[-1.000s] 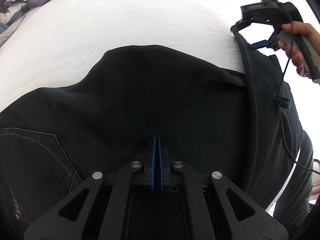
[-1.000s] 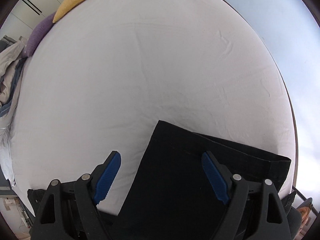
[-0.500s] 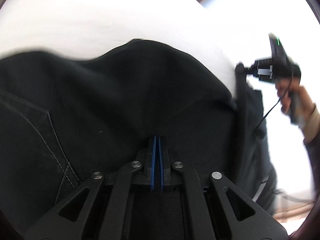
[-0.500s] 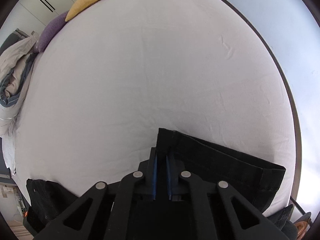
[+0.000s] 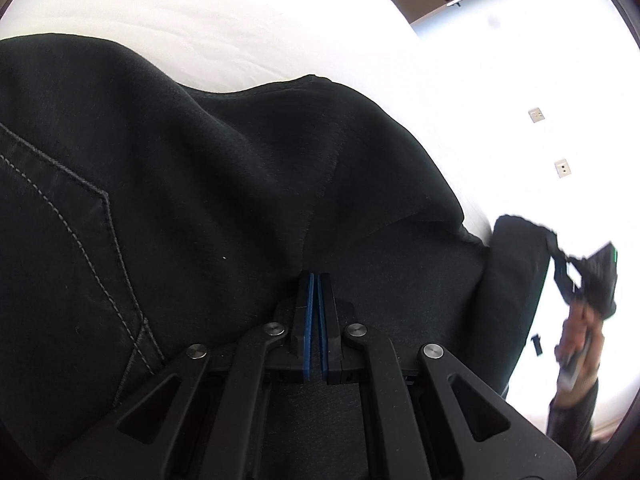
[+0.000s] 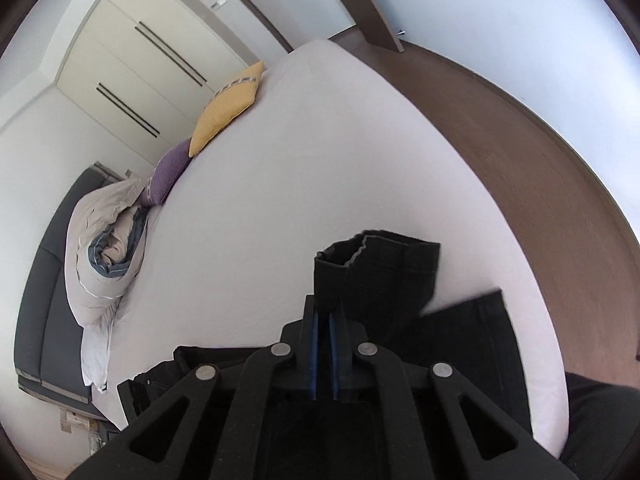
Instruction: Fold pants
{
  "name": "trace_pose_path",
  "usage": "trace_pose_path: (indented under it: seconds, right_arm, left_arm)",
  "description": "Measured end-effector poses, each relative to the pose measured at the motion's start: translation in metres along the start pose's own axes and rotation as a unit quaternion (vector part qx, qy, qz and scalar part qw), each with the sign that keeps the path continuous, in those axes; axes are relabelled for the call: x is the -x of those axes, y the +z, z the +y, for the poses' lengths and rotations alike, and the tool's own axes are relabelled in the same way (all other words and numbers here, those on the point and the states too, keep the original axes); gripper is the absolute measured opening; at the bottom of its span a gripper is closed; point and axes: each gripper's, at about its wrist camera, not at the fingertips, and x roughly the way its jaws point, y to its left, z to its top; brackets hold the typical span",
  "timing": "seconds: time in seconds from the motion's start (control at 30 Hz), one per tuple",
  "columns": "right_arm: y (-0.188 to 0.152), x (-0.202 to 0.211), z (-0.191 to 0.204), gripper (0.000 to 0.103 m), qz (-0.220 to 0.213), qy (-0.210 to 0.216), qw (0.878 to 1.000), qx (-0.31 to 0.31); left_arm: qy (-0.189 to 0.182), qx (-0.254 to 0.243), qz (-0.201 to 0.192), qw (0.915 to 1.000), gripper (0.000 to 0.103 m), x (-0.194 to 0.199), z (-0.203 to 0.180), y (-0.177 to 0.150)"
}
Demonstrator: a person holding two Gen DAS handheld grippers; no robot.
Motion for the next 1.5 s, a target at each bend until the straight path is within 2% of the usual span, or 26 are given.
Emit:
trace_pose_path:
  seconds: [0.1, 0.23, 0.37, 0.63, 0.67, 0.9, 1.07, 1.13, 1.27, 1.3, 1.33, 1.4, 1.5]
  right_arm:
    - [-0.037, 0.026, -0.035, 0.006, -0.017, -0.018, 0.999, -0.025]
    - [-0.097, 0.037, -0.077, 0.005, -0.005, -0.043, 0.996, -0.079]
    - [-0.125, 0.034, -0.116, 0.005, 0.012, -0.027, 0.986, -0.164]
    - [-0.138, 0.037, -0.12, 0.004, -0.003, -0.01, 0.984, -0.18]
    - [-0.139, 0.038, -0.121, 0.004, -0.003, -0.01, 0.983, -0.181]
    - [-0.151, 0.037, -0.122, 0.004, 0.002, -0.003, 0.98, -0.201]
    - [-0.152, 0.035, -0.123, 0.004, 0.013, 0.0, 0.981, -0.195]
    - [-0.156, 0.038, -0.129, 0.004, 0.013, 0.003, 0.978, -0.209]
    - [-0.158, 0.046, -0.122, 0.007, 0.028, -0.018, 0.982, -0.187]
    - [-0.158, 0.051, -0.12, 0.008, 0.034, -0.031, 0.982, -0.182]
    - [-0.16, 0.056, -0.119, 0.015, 0.041, -0.05, 0.982, -0.18]
    - [-0.161, 0.07, -0.116, 0.017, 0.058, -0.082, 0.979, -0.178]
    - [-0.15, 0.096, -0.102, 0.017, 0.029, -0.085, 0.984, -0.152]
  left_arm:
    - [0.009, 0.004, 0.007, 0.9999, 0.002, 0.002, 0.0, 0.004]
    - [0.017, 0.035, 0.014, 0.9991, 0.002, 0.003, 0.001, 0.01]
    - [0.014, 0.063, 0.014, 0.9978, 0.003, 0.008, 0.006, 0.014]
    - [0.041, 0.072, -0.006, 0.9966, 0.002, 0.021, -0.002, 0.01]
    - [0.046, 0.067, -0.007, 0.9967, 0.002, 0.022, -0.009, 0.002]
    - [0.079, 0.02, -0.003, 0.9967, 0.003, 0.022, -0.03, 0.007]
    - [0.066, 0.034, -0.009, 0.9972, 0.003, 0.024, -0.027, 0.005]
    - [0.056, 0.04, -0.01, 0.9976, 0.003, 0.031, -0.018, 0.004]
    - [0.047, 0.046, -0.016, 0.9977, 0.003, 0.031, -0.009, 0.004]
    - [0.046, 0.046, -0.018, 0.9977, 0.003, 0.032, -0.008, 0.003]
    - [0.045, 0.047, -0.02, 0.9977, 0.003, 0.032, -0.006, 0.001]
    - [0.047, 0.043, -0.022, 0.9977, 0.003, 0.033, -0.006, 0.0]
    - [0.053, 0.038, -0.024, 0.9976, 0.003, 0.034, -0.008, -0.002]
